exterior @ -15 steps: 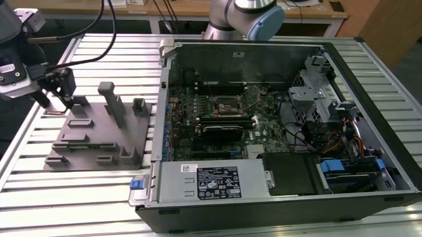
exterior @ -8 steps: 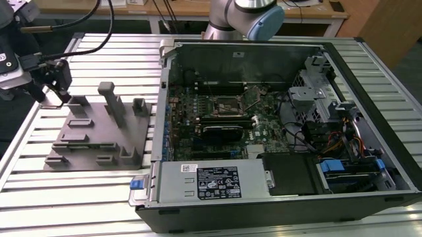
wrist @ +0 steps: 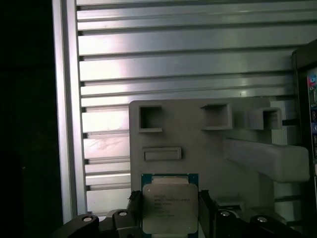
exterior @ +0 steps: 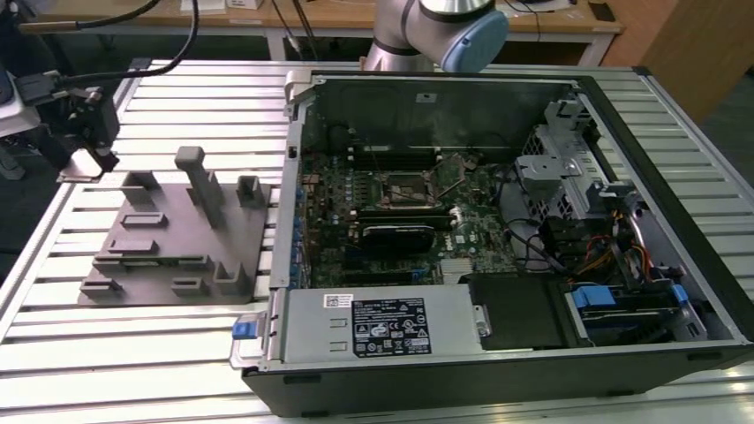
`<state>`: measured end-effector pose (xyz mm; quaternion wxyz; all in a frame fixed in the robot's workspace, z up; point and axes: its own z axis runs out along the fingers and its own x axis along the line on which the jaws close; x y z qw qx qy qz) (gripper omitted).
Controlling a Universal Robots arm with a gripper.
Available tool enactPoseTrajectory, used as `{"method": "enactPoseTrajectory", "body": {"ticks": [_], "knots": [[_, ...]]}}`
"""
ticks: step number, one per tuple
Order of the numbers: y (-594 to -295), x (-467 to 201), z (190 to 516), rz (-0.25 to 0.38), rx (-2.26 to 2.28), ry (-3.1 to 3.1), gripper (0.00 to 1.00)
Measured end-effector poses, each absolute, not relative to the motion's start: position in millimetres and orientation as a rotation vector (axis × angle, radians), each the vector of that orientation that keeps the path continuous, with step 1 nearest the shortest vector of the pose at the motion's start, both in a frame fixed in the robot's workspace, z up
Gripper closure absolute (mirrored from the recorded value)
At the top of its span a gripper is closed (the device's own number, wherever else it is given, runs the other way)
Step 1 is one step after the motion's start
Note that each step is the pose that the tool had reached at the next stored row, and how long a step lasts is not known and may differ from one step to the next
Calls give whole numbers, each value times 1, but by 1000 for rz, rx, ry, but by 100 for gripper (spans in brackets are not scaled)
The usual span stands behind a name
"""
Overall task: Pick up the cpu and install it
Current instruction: 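Pick up the cpu and move it towards the insertion slot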
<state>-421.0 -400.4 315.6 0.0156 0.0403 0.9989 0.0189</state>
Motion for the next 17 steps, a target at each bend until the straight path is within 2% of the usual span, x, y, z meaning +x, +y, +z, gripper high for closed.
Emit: {"method": "enactPoseTrajectory", "body": {"ticks": [17], "knots": [[-400,-421,374,60,125,3105,46]]}}
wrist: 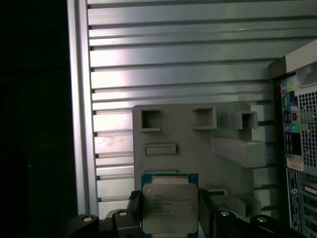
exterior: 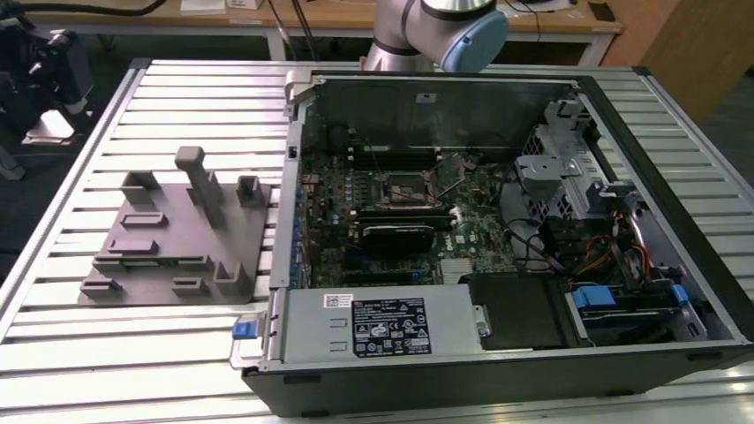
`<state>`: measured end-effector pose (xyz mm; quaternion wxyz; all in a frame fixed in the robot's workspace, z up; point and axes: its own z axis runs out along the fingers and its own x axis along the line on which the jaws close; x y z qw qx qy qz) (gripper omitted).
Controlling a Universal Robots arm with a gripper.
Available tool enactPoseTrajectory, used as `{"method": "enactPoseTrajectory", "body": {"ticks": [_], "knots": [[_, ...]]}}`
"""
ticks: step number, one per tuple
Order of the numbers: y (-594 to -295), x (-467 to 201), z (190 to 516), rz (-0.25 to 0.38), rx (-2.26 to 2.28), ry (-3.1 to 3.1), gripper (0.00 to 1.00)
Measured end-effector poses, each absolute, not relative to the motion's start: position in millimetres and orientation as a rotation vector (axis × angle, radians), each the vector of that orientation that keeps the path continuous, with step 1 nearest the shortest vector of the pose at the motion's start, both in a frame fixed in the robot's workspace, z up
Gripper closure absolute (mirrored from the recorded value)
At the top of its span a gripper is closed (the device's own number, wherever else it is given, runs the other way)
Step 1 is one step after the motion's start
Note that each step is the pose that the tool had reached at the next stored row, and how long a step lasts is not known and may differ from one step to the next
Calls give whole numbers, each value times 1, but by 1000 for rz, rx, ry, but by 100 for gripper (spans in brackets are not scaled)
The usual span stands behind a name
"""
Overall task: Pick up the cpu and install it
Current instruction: 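Pick up the cpu and move it towards the insertion slot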
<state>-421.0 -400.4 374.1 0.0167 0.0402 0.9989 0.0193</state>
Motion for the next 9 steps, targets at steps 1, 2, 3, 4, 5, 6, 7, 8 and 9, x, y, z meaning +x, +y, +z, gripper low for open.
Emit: {"method": "enactPoseTrajectory", "body": {"ticks": [1,2,3,4,5,6,7,8,9], "knots": [[-400,-421,377,60,125,3105,46],[-400,-421,380,60,125,3105,46],[-400,-421,383,60,125,3105,46],[-400,-421,385,60,125,3105,46],[-400,-421,387,60,125,3104,46],[-400,-421,389,60,125,3104,46],[-400,-421,390,60,125,3104,46],[-400,-421,390,60,125,3104,46],[-400,-421,390,60,125,3104,46]]}}
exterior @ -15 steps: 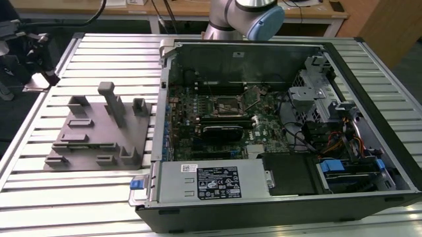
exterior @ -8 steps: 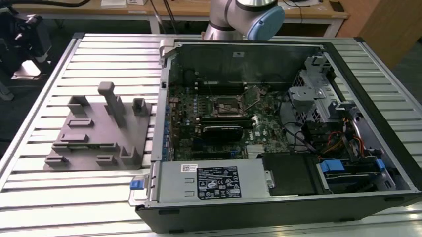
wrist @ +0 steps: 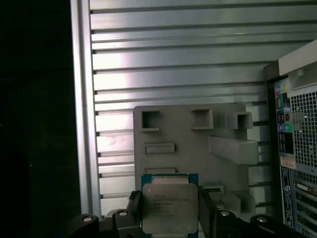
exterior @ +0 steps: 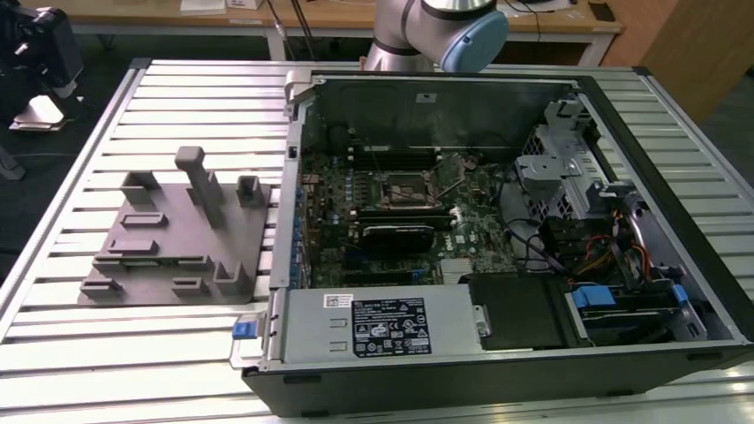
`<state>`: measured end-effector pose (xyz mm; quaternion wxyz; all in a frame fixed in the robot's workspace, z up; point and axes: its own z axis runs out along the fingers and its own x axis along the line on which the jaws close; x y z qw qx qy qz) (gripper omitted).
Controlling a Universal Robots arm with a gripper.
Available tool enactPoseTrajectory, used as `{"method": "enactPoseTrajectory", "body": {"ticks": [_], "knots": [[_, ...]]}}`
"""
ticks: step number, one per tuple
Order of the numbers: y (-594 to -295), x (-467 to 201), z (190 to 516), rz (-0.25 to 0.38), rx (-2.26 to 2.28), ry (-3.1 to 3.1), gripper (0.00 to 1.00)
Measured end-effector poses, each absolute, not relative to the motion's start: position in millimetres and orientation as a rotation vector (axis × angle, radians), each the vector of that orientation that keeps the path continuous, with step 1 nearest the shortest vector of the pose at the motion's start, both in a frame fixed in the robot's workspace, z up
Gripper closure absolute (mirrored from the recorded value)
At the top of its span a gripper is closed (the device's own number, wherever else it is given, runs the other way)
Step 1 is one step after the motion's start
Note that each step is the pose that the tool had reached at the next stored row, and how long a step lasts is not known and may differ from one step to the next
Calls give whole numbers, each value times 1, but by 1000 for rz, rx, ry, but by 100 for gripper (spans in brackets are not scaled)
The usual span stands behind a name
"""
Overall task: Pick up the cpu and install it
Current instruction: 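Pick up the cpu and move it towards the insertion slot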
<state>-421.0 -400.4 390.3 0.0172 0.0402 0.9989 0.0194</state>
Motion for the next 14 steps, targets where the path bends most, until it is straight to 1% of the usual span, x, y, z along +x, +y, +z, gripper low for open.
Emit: {"method": "enactPoseTrajectory", "body": {"ticks": [14], "knots": [[-400,-406,390,60,125,3104,46]]}}
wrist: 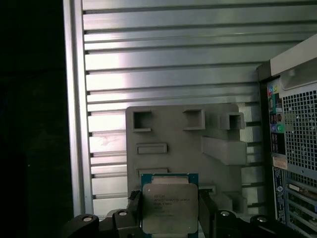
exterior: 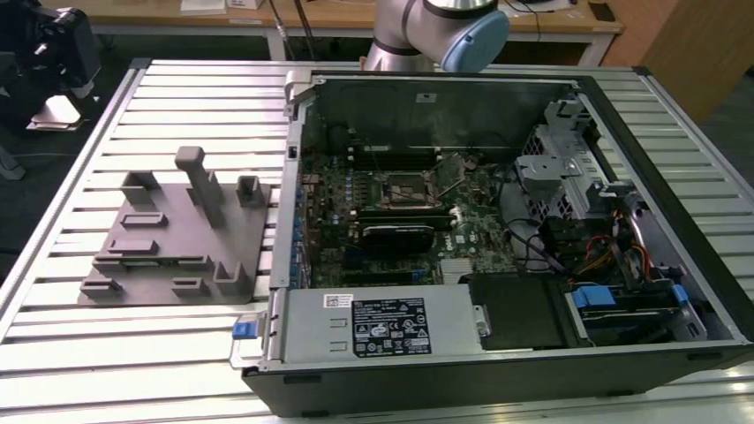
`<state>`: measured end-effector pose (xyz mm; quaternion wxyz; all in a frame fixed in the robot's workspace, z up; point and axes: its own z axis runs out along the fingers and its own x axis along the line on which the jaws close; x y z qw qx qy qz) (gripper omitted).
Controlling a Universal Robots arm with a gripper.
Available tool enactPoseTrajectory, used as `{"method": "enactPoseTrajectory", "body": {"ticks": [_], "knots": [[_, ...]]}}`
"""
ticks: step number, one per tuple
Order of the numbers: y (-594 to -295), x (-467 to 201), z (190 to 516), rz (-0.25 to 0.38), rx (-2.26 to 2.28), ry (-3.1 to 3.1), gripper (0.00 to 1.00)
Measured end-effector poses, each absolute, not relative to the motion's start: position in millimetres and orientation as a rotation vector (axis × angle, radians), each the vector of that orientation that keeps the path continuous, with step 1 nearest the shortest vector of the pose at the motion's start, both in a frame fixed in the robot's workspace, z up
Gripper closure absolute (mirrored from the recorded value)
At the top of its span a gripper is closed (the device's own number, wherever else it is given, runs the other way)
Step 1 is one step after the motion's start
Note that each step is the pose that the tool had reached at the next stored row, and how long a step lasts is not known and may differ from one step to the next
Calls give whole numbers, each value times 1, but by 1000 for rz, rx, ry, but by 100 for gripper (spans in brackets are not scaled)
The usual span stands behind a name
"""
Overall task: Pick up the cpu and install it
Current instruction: 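Pick up the cpu and move it towards the insertion slot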
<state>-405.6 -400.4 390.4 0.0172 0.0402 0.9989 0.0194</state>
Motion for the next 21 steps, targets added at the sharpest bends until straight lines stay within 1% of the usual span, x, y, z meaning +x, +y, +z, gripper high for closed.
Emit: {"method": "enactPoseTrajectory", "body": {"ticks": [21], "knots": [[-400,-359,390,60,125,3104,46]]}}
